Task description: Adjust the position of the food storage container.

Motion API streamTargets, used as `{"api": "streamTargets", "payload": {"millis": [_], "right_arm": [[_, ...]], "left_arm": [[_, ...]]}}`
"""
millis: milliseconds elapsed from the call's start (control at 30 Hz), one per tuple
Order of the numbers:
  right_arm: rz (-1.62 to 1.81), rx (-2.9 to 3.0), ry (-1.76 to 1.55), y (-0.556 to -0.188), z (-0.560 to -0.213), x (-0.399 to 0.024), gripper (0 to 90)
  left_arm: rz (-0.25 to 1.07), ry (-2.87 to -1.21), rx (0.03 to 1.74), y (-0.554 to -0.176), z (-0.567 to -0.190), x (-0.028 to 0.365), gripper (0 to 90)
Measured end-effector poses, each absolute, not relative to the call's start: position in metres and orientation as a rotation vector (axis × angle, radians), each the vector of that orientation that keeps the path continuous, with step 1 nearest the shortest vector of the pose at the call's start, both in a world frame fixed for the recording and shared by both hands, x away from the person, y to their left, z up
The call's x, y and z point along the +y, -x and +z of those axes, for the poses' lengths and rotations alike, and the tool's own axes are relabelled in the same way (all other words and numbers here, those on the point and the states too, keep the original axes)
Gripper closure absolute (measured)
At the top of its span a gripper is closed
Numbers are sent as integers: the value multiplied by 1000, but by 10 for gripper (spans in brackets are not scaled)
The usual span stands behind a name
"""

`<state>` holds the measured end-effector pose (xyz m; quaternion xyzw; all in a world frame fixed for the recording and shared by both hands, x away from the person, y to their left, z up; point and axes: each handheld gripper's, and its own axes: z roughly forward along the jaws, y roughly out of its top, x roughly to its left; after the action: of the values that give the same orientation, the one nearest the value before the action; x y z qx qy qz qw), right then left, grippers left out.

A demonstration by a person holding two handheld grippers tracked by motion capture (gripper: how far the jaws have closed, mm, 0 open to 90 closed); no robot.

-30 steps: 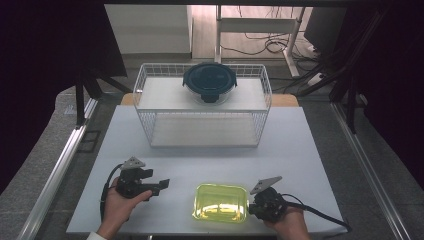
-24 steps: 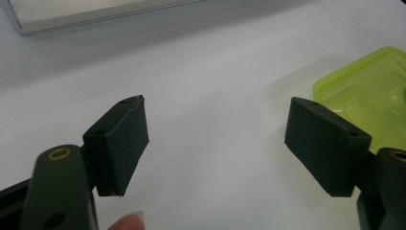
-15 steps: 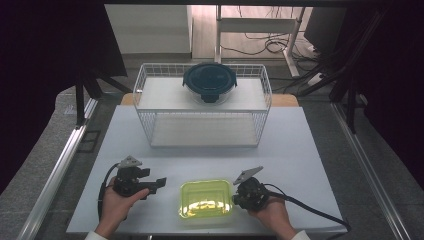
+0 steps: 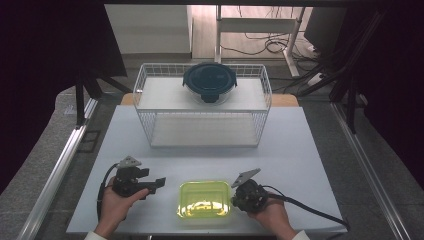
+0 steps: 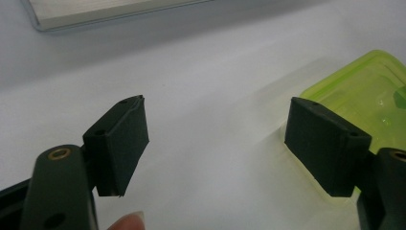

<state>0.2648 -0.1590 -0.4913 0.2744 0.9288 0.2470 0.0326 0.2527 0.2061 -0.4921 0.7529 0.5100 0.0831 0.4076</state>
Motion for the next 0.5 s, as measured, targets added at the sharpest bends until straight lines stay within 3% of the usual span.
{"api": "streamTargets", "payload": {"millis": [500], "right_arm": [[789,2789,-880,-266,-481,-174,884]], "left_arm": [[217,-1893,1284,-251,-490,207,226]]}}
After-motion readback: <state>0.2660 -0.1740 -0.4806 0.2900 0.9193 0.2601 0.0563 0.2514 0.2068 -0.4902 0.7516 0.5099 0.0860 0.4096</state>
